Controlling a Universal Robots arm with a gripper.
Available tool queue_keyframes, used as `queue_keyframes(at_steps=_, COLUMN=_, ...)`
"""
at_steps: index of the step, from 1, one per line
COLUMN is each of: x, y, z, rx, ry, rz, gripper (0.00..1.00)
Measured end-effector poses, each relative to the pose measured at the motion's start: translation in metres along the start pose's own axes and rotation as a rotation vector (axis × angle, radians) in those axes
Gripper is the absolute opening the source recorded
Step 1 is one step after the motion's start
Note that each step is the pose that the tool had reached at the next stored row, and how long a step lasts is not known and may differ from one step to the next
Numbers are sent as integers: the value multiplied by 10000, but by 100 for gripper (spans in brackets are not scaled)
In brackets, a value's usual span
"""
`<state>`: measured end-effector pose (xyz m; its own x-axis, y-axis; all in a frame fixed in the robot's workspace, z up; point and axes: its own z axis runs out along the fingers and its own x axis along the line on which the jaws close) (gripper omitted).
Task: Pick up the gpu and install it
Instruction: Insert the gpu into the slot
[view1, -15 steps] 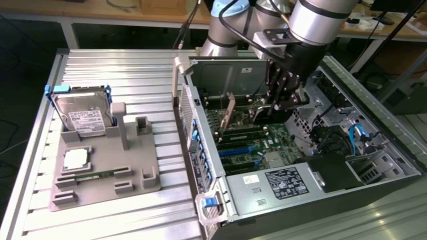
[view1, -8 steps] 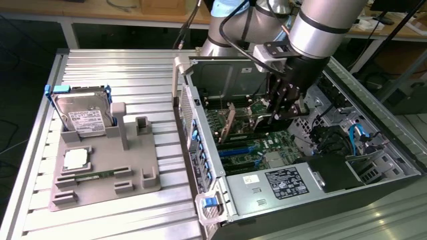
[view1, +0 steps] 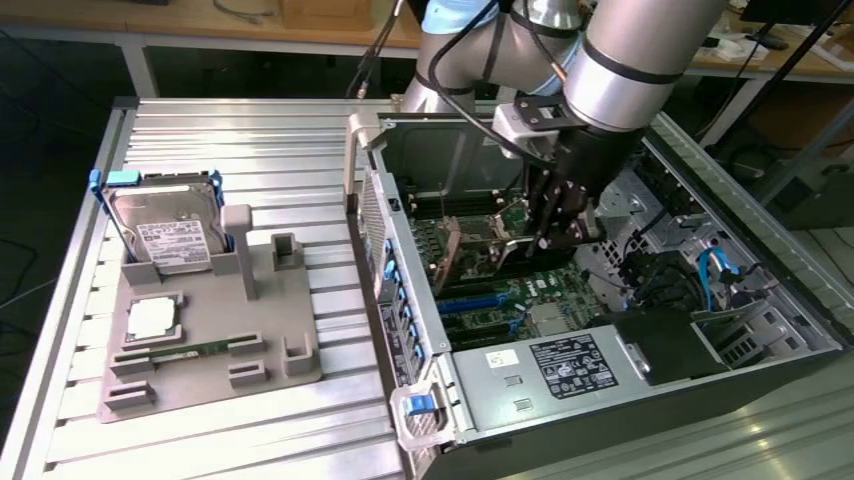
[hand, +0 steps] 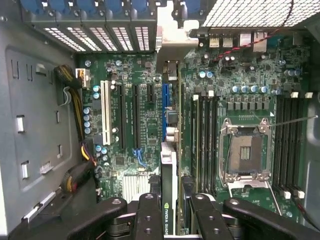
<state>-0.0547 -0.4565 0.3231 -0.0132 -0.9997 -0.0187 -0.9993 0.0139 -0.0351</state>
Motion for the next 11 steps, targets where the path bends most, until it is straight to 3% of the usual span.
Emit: queue_keyframes(at_steps=11, x=36, y=150, z=131, rx=99, ry=-2, rz=-2, gripper=27)
